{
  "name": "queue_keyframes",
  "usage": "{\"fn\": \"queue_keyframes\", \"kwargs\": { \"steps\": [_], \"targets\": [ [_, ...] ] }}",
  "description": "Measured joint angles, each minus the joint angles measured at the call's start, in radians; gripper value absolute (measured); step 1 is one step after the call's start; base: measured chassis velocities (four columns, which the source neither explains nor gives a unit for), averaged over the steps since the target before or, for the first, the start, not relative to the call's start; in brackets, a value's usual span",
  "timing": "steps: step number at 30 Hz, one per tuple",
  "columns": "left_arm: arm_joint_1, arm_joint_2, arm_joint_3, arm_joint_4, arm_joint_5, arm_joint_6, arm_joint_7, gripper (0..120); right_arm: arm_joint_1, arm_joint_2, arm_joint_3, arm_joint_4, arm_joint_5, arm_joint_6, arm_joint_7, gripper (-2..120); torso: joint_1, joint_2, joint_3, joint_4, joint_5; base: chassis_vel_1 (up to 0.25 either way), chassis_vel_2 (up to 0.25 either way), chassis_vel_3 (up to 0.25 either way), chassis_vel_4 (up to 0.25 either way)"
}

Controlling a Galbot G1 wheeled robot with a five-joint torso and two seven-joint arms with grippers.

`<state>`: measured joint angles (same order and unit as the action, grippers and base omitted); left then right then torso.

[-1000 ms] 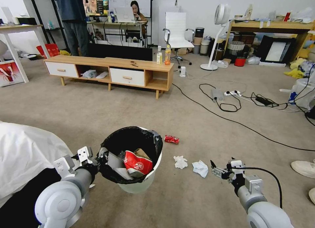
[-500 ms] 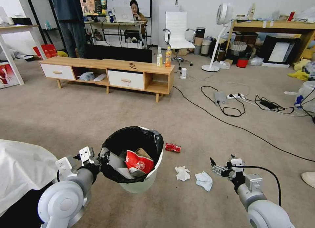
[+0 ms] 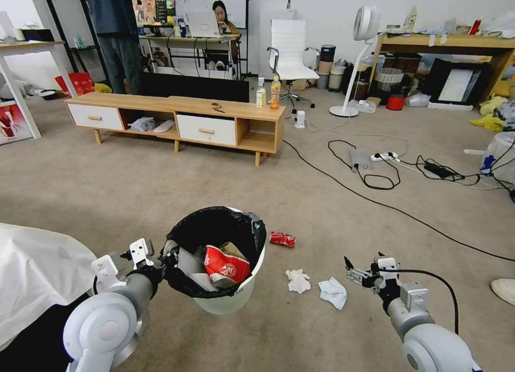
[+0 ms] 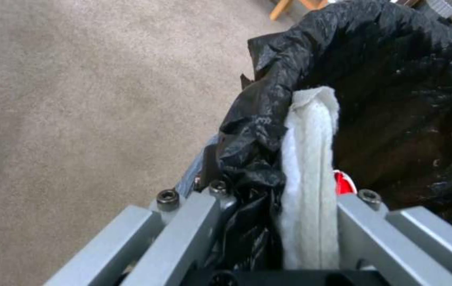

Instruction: Pick up the trash bin and place the garbage on the floor into it.

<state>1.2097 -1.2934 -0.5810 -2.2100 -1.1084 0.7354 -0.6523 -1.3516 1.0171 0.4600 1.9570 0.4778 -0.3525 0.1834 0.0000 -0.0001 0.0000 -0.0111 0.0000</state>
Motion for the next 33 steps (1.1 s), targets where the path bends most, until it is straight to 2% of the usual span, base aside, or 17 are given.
{"fn": "queue_keyframes", "kwargs": {
  "steps": [7, 17, 24, 33],
  "targets": [
    [-0.001, -0.001, 0.001, -0.004, -0.001, 0.000, 0.001, 7, 0.064, 0.006, -0.015, -0.073, 0.048, -0.041, -0.031, 100, 0.000, 0.000, 0.000, 0.0003, -0.0001, 0.000, 0.000, 0.000, 0.000],
    [0.002, -0.007, 0.003, -0.007, 0.002, 0.000, 0.004, 7, 0.080, 0.006, -0.031, -0.164, 0.060, -0.049, -0.077, 100, 0.000, 0.000, 0.000, 0.0000, 0.0001, 0.000, 0.000, 0.000, 0.000],
    [0.013, -0.011, 0.004, -0.012, 0.007, 0.000, 0.007, 7, 0.138, 0.028, -0.056, -0.299, 0.114, -0.042, -0.131, 100, 0.000, 0.000, 0.000, 0.0002, 0.0000, 0.000, 0.000, 0.000, 0.000],
    [0.026, -0.017, 0.007, -0.022, 0.020, 0.000, 0.016, 7, 0.268, 0.105, -0.115, -0.524, 0.115, 0.038, -0.152, 100, 0.000, 0.000, 0.000, 0.0003, 0.0001, 0.000, 0.000, 0.000, 0.000]
  ]
}}
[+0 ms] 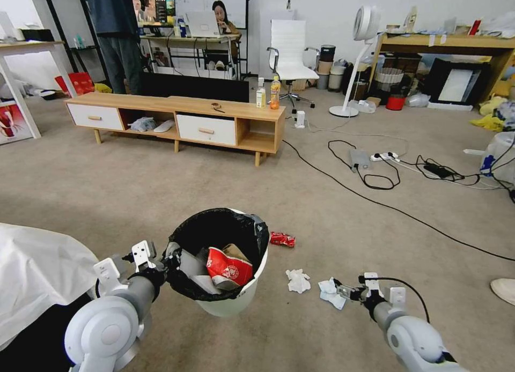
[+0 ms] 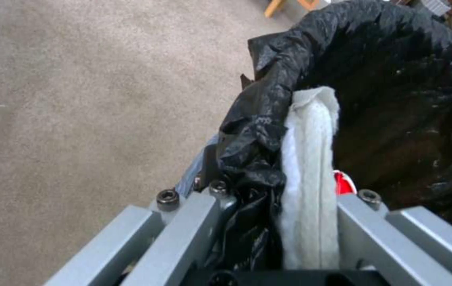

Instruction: Pick up the trash bin and place the garbage on the floor into it.

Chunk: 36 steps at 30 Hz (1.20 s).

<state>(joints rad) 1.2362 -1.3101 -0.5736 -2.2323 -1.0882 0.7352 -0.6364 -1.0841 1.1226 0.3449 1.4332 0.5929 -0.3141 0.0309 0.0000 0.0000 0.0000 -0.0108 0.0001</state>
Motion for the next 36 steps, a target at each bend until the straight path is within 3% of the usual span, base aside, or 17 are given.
{"fn": "queue_keyframes", "kwargs": {
  "steps": [17, 36],
  "targets": [
    [0.008, -0.002, 0.001, 0.003, 0.007, -0.001, 0.005, 7, 0.123, 0.098, -0.003, -0.358, -0.104, 0.117, -0.057, 100, 0.000, 0.000, 0.000, -0.0003, -0.0001, 0.000, 0.000, 0.000, 0.000],
    [0.016, -0.002, 0.006, 0.012, 0.022, -0.003, 0.019, 7, 0.241, 0.177, -0.013, -0.561, -0.202, 0.165, -0.076, 100, 0.000, 0.000, 0.000, -0.0002, -0.0002, 0.000, 0.000, 0.000, 0.000]
  ]
}}
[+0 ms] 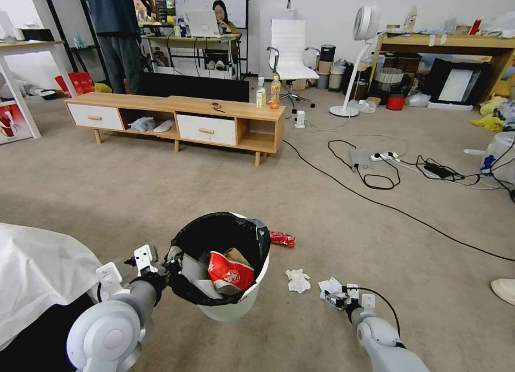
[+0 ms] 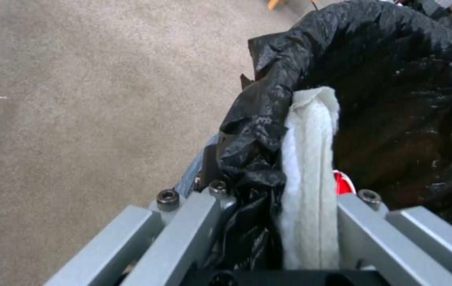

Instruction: Pick up the trash bin and place the garbage on the floor into it.

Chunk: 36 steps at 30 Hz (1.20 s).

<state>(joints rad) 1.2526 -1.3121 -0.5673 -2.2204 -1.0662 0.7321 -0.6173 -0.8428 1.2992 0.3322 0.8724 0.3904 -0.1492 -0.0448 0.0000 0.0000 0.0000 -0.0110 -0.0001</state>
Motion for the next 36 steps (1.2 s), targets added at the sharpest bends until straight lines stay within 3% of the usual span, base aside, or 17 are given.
{"fn": "queue_keyframes", "kwargs": {
  "steps": [20, 26, 28, 33, 34, 36],
  "targets": [
    [0.015, -0.003, 0.000, 0.003, 0.013, -0.010, 0.020, 7, 0.089, 0.040, 0.049, -0.186, -0.144, 0.067, -0.013, 98, 0.000, 0.000, 0.000, 0.0000, 0.0001, 0.000, 0.000, 0.000, 0.000],
    [0.012, -0.007, 0.004, 0.006, 0.016, -0.010, 0.020, 7, 0.079, 0.038, 0.050, -0.187, -0.153, 0.059, -0.017, 79, 0.000, 0.000, 0.000, -0.0001, 0.0002, 0.000, 0.000, 0.000, 0.000],
    [0.011, -0.008, 0.005, 0.007, 0.016, -0.011, 0.020, 7, 0.081, 0.041, 0.049, -0.193, -0.156, 0.057, -0.020, 66, 0.000, 0.000, 0.000, -0.0001, 0.0001, 0.000, 0.000, 0.000, 0.000],
    [0.012, -0.009, 0.006, 0.007, 0.017, -0.011, 0.020, 7, 0.096, 0.049, 0.050, -0.214, -0.164, 0.057, -0.024, 53, 0.000, 0.000, 0.000, 0.0000, 0.0000, 0.000, 0.000, 0.000, 0.000],
    [0.013, -0.008, 0.004, 0.007, 0.017, -0.013, 0.023, 7, 0.108, 0.059, 0.053, -0.235, -0.170, 0.059, -0.028, 38, 0.000, 0.000, 0.000, 0.0001, 0.0000, 0.000, 0.000, 0.000, 0.000],
    [0.013, -0.008, 0.004, 0.007, 0.017, -0.013, 0.023, 7, 0.108, 0.061, 0.053, -0.239, -0.170, 0.061, -0.030, 33, 0.000, 0.000, 0.000, 0.0000, 0.0000, 0.000, 0.000, 0.000, 0.000]
  ]
}}
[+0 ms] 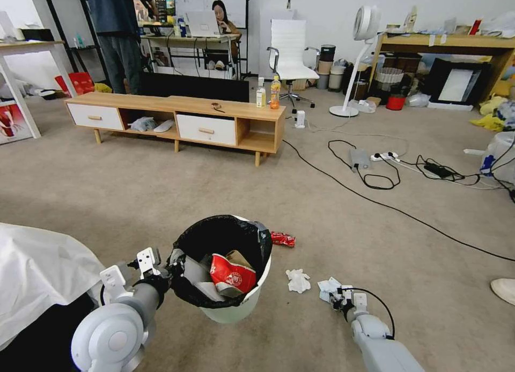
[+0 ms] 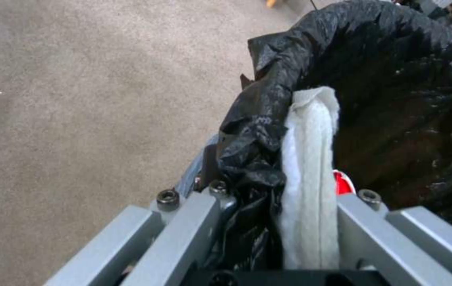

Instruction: Pick up the trash bin and place the garbage on the floor into it.

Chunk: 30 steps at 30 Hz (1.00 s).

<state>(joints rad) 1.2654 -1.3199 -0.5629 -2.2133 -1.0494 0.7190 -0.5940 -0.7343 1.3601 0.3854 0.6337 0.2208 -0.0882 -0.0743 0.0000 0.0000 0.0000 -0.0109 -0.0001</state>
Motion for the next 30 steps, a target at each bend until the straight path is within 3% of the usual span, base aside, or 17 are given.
{"fn": "queue_keyframes", "kwargs": {
  "steps": [7, 8, 10, 25, 30],
  "targets": [
    [0.001, 0.001, 0.000, 0.004, 0.003, -0.002, 0.008, 7, -0.002, 0.006, 0.005, -0.009, 0.007, 0.012, -0.008, 10, 0.000, 0.000, 0.000, 0.0000, 0.0000, 0.000, 0.000, 0.000, 0.000],
    [0.001, 0.002, 0.001, 0.005, 0.006, -0.002, 0.012, 7, -0.002, 0.006, 0.006, -0.009, 0.008, 0.013, -0.010, 2, 0.000, 0.000, 0.000, 0.0000, -0.0001, 0.000, 0.000, 0.000, 0.000],
    [0.001, 0.002, 0.002, 0.006, 0.006, -0.002, 0.012, 7, -0.002, 0.006, 0.006, -0.009, 0.008, 0.014, -0.010, 0, 0.000, 0.000, 0.000, 0.0000, 0.0000, 0.000, 0.000, 0.000, 0.000],
    [0.011, -0.002, 0.004, 0.007, 0.019, -0.006, 0.023, 7, -0.002, 0.005, 0.005, 0.010, 0.012, 0.020, -0.011, 0, 0.000, 0.000, 0.000, 0.0001, 0.0001, 0.000, 0.000, 0.000, 0.000],
    [0.013, -0.004, 0.006, 0.002, 0.021, -0.006, 0.020, 7, -0.045, -0.015, 0.013, 0.098, 0.039, 0.020, 0.002, 0, 0.000, 0.000, 0.000, 0.0000, 0.0003, 0.000, 0.000, 0.000, 0.000]
  ]
}}
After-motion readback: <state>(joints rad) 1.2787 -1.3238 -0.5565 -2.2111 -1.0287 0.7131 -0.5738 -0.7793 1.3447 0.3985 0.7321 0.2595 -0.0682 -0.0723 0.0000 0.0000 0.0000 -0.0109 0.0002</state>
